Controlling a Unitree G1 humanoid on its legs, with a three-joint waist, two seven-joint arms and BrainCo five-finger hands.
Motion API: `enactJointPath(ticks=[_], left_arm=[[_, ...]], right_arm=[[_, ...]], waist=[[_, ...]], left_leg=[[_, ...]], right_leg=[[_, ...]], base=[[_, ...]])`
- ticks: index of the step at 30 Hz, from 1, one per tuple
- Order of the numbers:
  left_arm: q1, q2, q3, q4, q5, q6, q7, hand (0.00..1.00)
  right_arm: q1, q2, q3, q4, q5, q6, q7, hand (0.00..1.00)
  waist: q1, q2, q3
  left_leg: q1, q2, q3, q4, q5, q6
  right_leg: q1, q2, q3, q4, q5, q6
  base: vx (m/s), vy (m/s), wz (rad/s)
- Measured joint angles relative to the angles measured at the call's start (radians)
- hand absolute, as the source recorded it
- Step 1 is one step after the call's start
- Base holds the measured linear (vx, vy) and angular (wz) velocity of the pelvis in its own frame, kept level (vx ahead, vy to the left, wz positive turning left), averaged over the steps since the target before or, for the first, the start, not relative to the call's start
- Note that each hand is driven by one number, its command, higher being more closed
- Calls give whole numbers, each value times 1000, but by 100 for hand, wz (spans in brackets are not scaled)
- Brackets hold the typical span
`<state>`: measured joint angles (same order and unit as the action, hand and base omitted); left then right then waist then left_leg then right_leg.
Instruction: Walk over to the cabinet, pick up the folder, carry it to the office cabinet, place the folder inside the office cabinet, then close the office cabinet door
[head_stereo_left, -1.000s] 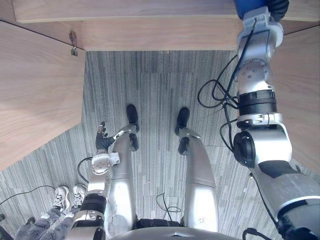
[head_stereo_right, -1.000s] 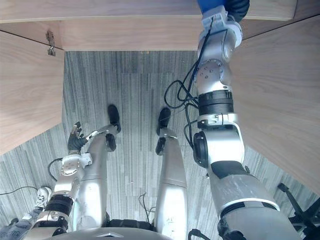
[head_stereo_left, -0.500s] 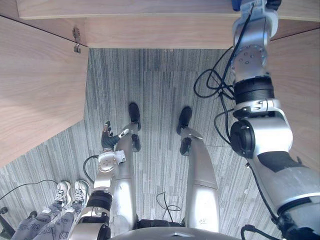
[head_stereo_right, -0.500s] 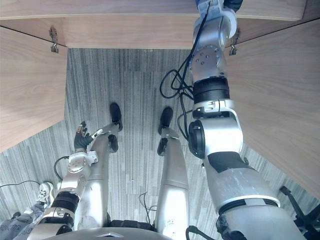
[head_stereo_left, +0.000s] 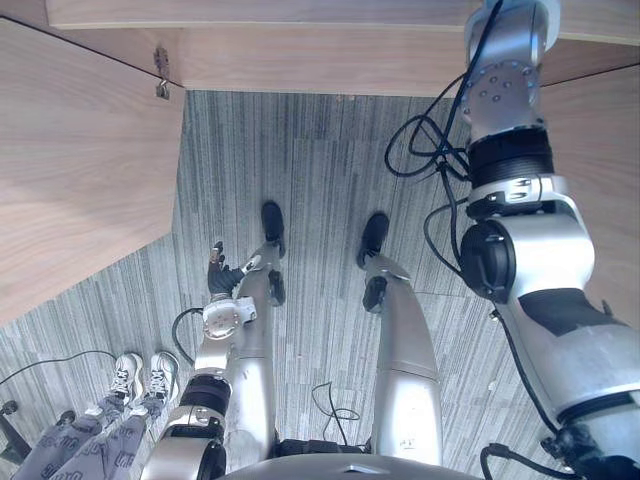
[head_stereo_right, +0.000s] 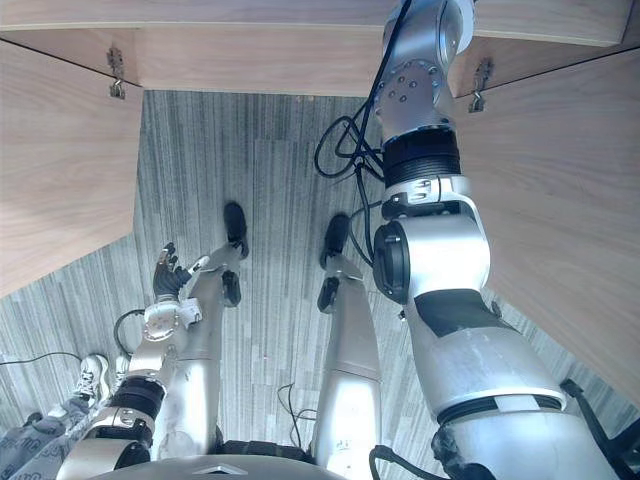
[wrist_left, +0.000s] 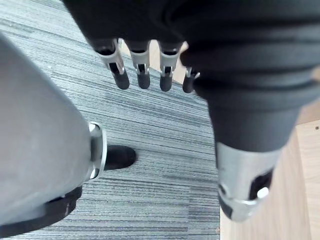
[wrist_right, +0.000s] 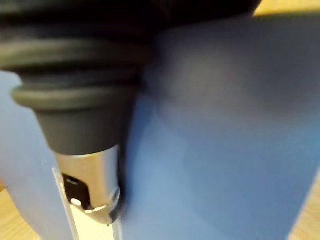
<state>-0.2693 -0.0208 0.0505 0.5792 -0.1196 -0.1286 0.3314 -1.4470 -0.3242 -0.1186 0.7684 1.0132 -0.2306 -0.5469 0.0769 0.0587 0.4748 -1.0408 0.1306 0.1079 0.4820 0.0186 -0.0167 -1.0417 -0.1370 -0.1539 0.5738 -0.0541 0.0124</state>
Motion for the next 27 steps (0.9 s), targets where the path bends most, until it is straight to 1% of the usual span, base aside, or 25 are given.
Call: enactJointPath(ticks=[2,6,11,17,19,22,24,25,27], left_arm=[[-1,-1,-7,3,-7,0,4,0],[-8,-10,-12,23,-15,0,5,0],[-13,-10,-12,24,-16,1,5,0],[-13,-14,-12,24,-16,1,5,0],[-13,-14,-10,24,-16,1,5,0],[-13,-14,-11,22,-16,1,5,0],[-11,-12,-12,20,-16,1,4,0],[-10,-9,-12,20,-16,0,3,0],[-7,3,-12,19,-16,0,-7,0]], right_arm=[[0,1,1,7,0,0,-1,0],[0,2,26,34,0,2,-3,0],[-3,2,38,33,-35,-1,-2,0],[-10,1,45,33,-43,1,-1,0],[-13,-6,88,33,-87,20,3,0],[-18,-18,140,34,-121,40,18,0],[-34,-50,203,36,-156,68,52,0],[-44,-57,219,38,-158,74,63,0],[-86,-87,281,51,-190,98,108,0]], waist=[[0,0,0],[1,13,-12],[2,13,-12],[1,13,-12],[0,13,-12],[-3,13,-12],[-2,13,-12],[-3,13,-12],[-1,13,-12]], left_leg=[[10,-1,0,-14,7,0],[17,1,-3,-33,11,0],[16,0,-3,-34,16,0],[12,0,-1,-36,17,-1],[11,0,1,-36,17,-1],[11,1,1,-37,17,-1],[11,0,2,-42,22,-1],[12,-1,2,-46,24,-2],[12,-1,3,-58,33,-3]], right_leg=[[10,0,-3,-11,5,0],[27,0,-17,-28,8,0],[24,-1,-19,-30,8,0],[19,-1,-18,-28,9,0],[16,-1,-16,-27,9,0],[15,-1,-16,-27,9,0],[13,-1,-16,-28,9,-1],[11,-1,-16,-29,10,-2],[7,-1,-16,-30,12,-4]], base=[[-4,-5,2],[-3,-5,6],[1,-1,1],[0,0,0],[0,0,0],[0,0,0],[0,0,0],[0,0,0],[0,0,0]])
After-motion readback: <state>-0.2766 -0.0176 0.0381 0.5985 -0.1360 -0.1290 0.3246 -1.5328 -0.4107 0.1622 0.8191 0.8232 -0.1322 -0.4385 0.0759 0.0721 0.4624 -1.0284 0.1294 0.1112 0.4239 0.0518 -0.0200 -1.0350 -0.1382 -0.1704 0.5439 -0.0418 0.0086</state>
